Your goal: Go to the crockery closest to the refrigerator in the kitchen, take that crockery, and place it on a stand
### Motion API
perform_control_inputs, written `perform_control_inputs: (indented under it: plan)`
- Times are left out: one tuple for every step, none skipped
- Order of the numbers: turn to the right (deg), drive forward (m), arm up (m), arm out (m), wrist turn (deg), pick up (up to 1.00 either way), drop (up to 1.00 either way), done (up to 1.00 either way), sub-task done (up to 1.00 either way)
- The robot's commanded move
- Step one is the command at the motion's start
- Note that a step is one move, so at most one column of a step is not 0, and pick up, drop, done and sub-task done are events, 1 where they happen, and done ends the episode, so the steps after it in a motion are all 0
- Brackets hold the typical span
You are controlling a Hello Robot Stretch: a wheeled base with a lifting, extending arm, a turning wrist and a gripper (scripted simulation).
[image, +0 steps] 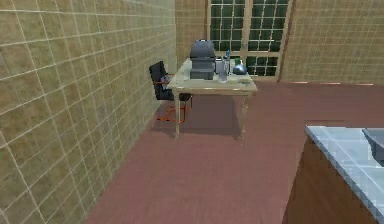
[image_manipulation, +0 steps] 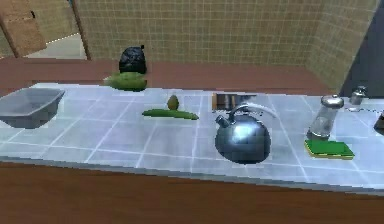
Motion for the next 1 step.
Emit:
perform_control_inputs:
  plan:
    - [0.0, 1.0, 0.0, 0.0, 0.0, 0.0, 0.0, 0.0, 0.0]
